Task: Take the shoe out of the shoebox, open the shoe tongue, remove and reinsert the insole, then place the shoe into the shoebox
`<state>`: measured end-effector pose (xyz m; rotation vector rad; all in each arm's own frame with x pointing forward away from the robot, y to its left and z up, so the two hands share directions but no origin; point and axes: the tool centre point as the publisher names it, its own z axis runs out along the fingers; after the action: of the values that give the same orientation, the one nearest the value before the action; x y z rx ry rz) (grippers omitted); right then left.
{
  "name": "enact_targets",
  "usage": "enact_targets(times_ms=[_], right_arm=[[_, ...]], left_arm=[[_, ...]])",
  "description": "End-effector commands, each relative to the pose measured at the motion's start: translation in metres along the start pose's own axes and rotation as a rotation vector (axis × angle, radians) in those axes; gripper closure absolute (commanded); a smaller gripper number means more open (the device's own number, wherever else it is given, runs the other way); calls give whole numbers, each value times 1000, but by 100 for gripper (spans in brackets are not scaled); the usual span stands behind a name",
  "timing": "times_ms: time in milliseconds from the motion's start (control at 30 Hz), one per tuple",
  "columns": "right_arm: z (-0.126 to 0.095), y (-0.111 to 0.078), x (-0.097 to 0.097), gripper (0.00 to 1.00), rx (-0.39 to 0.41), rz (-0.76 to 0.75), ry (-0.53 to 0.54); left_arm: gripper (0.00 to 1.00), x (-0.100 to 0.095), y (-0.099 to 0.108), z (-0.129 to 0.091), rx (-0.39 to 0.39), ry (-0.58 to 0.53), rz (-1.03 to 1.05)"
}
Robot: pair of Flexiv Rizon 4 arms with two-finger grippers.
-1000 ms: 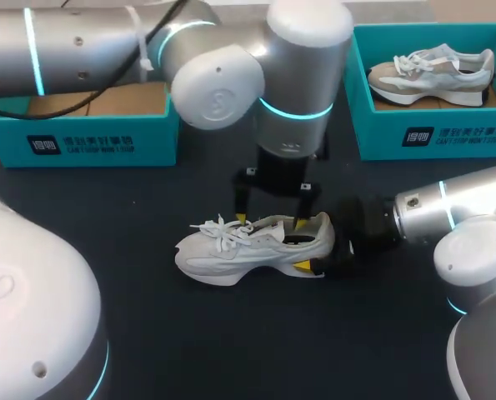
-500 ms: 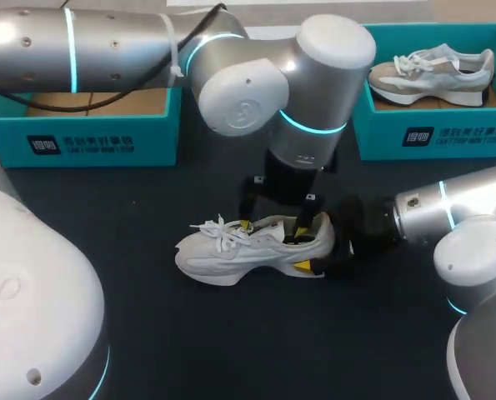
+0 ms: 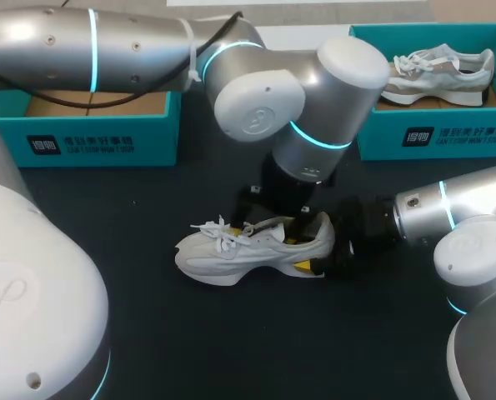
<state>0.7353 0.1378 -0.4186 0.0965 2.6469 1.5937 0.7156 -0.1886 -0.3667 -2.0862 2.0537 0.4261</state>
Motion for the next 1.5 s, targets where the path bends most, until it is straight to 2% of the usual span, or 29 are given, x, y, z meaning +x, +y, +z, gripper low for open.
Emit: enact_targets(times_ms=[33,133,200,267,400,533,600,633,667,767,1033,1200,1500], right_arm=[[5,-3,0,100,2,1,-3],[5,-3,0,100,2,1,-3],[5,-3,0,100,2,1,-3],[5,-3,0,100,2,1,-3],[5,-3,0,100,2,1,-3],[5,-3,0,100,2,1,-3],[5,-3,0,100,2,1,-3],[5,-3,0,100,2,1,-3],[5,-3,0,100,2,1,-3],[5,-3,0,100,2,1,-3],[5,-3,0,100,2,1,-3],[5,-3,0,100,2,1,-3],[5,-3,0,100,2,1,-3]], left_arm=[[0,-14,2,-5,-2,-1,-14],[0,-24,3,-10,-8,3,-35],[10,-30,3,-13,-7,7,-46],[27,-34,2,-16,-5,11,-58],[51,-38,2,-23,-1,20,-68],[56,-41,3,-32,20,28,-70],[63,-41,3,-35,28,30,-70],[71,-41,3,-36,29,31,-69],[84,-41,3,-37,31,32,-68],[100,-42,6,-40,31,43,-61],[100,-57,24,-41,29,70,-80],[100,-64,38,-29,10,96,-120],[100,-86,33,-3,-11,88,-245]])
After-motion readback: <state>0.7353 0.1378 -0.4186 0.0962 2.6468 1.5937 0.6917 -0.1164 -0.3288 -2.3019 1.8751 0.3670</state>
